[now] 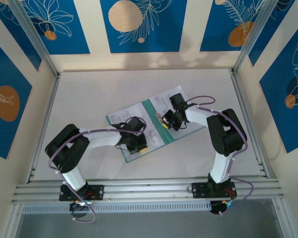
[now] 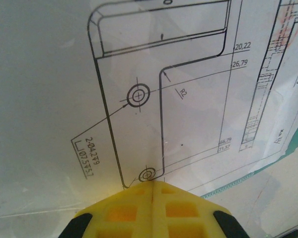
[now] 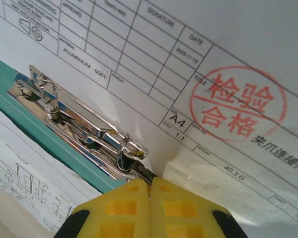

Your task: Put the files into the folder

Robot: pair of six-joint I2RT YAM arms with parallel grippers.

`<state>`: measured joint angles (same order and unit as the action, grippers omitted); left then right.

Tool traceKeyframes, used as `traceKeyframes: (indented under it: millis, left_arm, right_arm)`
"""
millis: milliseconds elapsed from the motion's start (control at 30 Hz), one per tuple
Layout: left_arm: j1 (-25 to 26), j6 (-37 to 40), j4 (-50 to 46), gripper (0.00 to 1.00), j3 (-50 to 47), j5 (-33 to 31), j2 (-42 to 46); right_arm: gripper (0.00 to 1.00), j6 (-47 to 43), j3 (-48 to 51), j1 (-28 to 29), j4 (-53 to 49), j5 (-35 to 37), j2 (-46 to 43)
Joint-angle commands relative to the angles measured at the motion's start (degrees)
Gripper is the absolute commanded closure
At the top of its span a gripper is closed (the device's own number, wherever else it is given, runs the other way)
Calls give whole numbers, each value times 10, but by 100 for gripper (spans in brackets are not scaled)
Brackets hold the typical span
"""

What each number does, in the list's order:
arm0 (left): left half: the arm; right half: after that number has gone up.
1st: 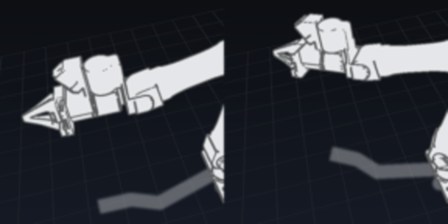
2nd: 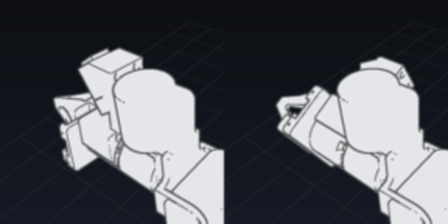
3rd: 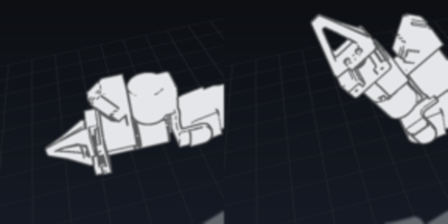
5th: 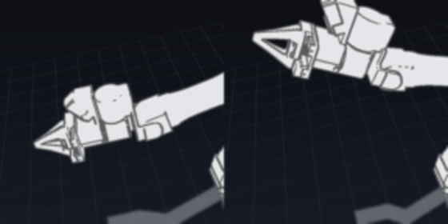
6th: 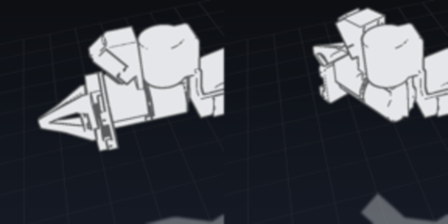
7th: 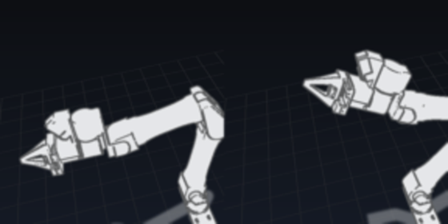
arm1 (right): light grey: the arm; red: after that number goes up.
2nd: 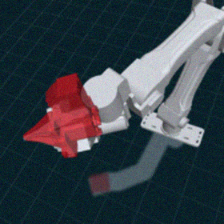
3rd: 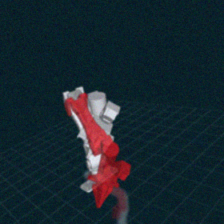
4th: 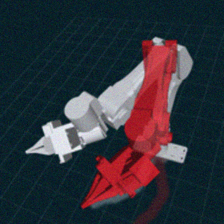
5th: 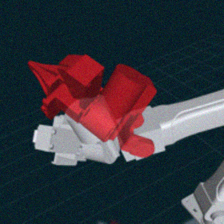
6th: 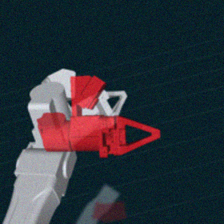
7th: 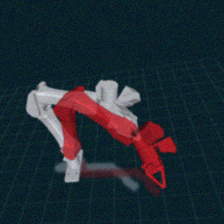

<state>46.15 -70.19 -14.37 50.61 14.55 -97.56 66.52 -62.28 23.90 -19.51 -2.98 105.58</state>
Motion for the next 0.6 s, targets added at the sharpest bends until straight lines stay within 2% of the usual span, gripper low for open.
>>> traceKeyframes:
  millis: [0,100,200,333,400,567]
  left_arm:
    - [-2,1,-71,100,-21,-19,-7]
    - [-5,3,-71,100,-21,-20,-9]
    - [-8,7,-74,100,-21,-21,-8]
    - [-13,17,-84,100,-22,-26,-3]
    - [-16,24,-90,100,-25,-28,0]
    - [-27,65,-126,100,-21,-40,10]
  right_arm:
    - [100,-4,-18,8,-75,39,6]
    - [99,-3,-43,11,-90,27,-1]
    - [89,3,-54,11,-102,19,-8]
    - [69,7,-58,9,-115,23,-35]
    - [64,5,-61,7,-119,25,-49]
    - [61,-8,-64,4,-130,25,-76]
